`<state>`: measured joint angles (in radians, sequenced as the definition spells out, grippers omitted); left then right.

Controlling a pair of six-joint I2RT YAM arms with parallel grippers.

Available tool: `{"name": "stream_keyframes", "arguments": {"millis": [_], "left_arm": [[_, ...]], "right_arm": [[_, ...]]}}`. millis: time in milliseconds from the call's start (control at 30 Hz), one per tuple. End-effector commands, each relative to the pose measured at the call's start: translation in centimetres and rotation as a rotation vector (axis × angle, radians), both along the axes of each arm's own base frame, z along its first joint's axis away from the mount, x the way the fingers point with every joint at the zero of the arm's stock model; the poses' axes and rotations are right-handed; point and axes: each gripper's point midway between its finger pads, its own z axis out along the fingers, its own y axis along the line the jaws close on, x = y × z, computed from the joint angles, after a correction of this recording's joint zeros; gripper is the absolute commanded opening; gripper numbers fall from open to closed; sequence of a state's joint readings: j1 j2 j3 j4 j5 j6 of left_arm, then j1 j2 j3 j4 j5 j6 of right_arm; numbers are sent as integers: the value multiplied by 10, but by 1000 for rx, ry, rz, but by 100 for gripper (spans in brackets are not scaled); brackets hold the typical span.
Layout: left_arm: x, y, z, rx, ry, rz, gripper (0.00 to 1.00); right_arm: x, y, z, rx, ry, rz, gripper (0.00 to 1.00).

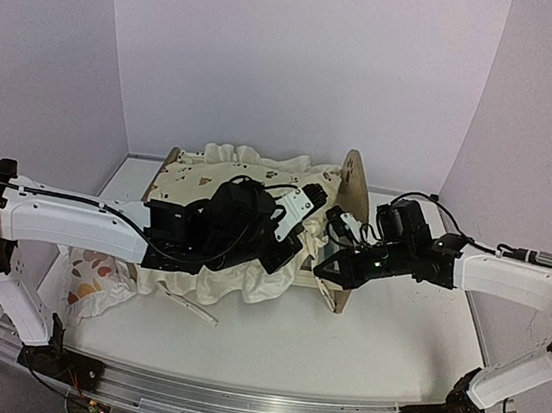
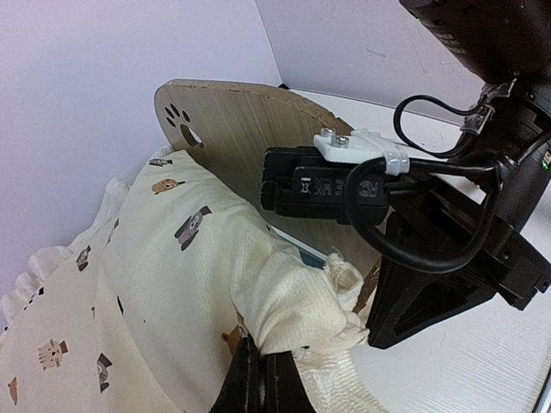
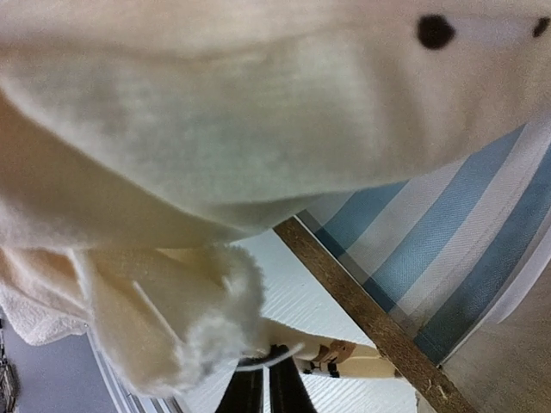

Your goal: Set up the pet bed

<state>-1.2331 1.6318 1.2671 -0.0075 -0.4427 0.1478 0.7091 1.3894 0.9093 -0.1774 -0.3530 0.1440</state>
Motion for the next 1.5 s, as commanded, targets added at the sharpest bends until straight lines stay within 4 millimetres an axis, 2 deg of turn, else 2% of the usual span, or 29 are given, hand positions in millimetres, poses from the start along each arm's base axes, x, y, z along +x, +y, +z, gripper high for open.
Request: {"name": "stream_keyframes", "arguments": {"millis": [0,100,333,433,533,633,733,833,867,900,933,967,1000,1100,1300,1467], "left_arm": [[4,9,44,-121,-36,32,0],[4,7,48,-126,-38,26,0],[4,-1,62,-144,-45,6,0],[3,-3,65,-151,-47,1,0],[3,-4,65,-152,-46,-2,0],[3,-3,65,-150,-45,0,0],[3,1,64,-146,-44,7,0],[2,10,63,-138,-46,24,0],[2,14,61,-133,-47,31,0],[2,19,63,-138,-51,38,0],[1,22,63,-136,-52,39,0],[0,26,62,-136,-53,40,0],[-2,30,62,-138,-54,37,0],[-6,41,57,-133,-55,32,0],[-9,53,40,-121,-37,31,0],[-7,57,30,-118,-21,38,0]], "right_arm": [[4,15,25,77,-22,27,0],[4,16,43,108,-49,20,0],[9,17,116,217,-171,6,0],[7,20,136,254,-184,25,0],[8,22,143,267,-187,27,0],[8,22,141,270,-169,18,0],[4,18,128,259,-116,-7,0],[-15,16,108,250,-3,31,3],[-25,17,103,251,43,71,11],[-38,21,99,265,93,134,26],[-52,23,98,284,138,204,37],[-62,24,97,299,166,254,43],[-64,22,93,294,171,259,47],[-54,14,85,234,120,186,50],[-25,0,71,125,-1,50,47],[-16,7,54,93,11,54,44]]}}
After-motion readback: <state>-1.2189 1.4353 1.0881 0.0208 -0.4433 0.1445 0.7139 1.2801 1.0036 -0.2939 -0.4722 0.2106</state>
